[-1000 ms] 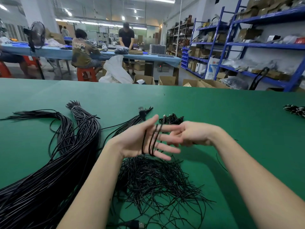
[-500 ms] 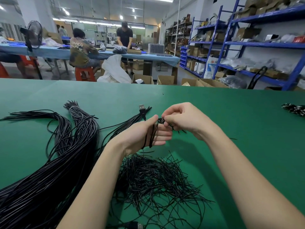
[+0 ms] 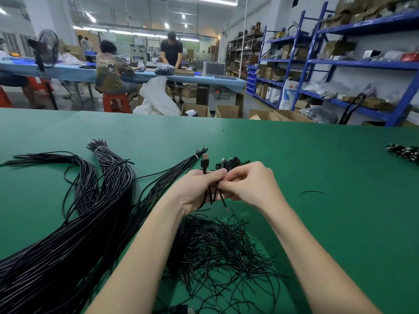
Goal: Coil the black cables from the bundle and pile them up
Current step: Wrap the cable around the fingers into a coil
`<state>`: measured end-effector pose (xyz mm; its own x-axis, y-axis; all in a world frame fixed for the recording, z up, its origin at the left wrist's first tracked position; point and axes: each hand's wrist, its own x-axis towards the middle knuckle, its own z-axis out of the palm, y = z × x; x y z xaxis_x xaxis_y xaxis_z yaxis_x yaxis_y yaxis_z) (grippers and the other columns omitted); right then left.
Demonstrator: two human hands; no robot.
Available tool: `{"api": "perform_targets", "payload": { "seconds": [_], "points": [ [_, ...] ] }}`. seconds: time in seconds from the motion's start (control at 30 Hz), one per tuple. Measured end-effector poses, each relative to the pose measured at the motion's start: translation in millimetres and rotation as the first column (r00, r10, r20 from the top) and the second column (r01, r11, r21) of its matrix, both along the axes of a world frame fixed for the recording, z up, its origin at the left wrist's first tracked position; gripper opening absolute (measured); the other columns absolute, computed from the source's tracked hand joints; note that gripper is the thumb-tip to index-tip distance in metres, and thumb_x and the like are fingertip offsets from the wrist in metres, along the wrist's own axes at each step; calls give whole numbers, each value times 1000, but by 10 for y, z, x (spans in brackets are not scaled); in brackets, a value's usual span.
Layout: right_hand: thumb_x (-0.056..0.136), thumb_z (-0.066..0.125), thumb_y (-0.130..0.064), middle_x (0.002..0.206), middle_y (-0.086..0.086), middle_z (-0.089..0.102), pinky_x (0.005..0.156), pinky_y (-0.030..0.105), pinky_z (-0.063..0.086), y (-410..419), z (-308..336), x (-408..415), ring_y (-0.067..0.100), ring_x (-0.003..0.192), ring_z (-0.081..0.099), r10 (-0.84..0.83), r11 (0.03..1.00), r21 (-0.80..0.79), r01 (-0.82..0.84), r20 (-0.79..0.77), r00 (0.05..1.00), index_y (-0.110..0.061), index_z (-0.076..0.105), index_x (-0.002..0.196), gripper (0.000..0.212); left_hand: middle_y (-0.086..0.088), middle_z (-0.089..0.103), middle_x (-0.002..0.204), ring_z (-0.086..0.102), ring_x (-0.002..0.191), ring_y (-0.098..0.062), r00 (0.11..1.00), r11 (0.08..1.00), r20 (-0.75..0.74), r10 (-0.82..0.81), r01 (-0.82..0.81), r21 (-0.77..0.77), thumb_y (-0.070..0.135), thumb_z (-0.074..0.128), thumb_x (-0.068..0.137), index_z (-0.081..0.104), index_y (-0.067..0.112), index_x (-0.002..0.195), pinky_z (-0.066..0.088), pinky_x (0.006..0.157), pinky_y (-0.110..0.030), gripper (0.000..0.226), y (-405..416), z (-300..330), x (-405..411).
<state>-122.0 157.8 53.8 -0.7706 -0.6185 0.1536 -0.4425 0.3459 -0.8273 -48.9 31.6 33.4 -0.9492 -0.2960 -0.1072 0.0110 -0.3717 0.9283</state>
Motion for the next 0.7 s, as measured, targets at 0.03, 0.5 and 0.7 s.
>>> {"api": "perform_targets", "payload": {
  "seconds": [0.03,0.5,0.7],
  "points": [
    [78,80,-18,61,0,74,64,22,61,10,14,3,11,61,74,13,1000,23,-12,-15,1000,-19,80,71,7,-13,74,81,70,66,-18,1000,1000,-1,1,-1,16,9,58,99,66,-10,98,63,68,-30,21,5,-9,-1],
    [95,67,-45,84,-2,78,77,32,56,-101,352,-132,19,74,70,416,897,205,-391,-94,904,-27,79,98,22,-15,74,82,75,83,-28,929,923,-49,-368,358,-145,24,61,95,68,1,85,61,72,-29,27,103,44,158],
    [93,61,-61,66,4,73,71,25,47,-82,328,-253,9,63,63,386,904,192,-382,15,922,-19,79,83,47,2,49,59,68,69,-19,930,902,-36,-365,344,-259,23,45,106,55,12,76,54,64,-22,33,48,44,169]
  ]
}}
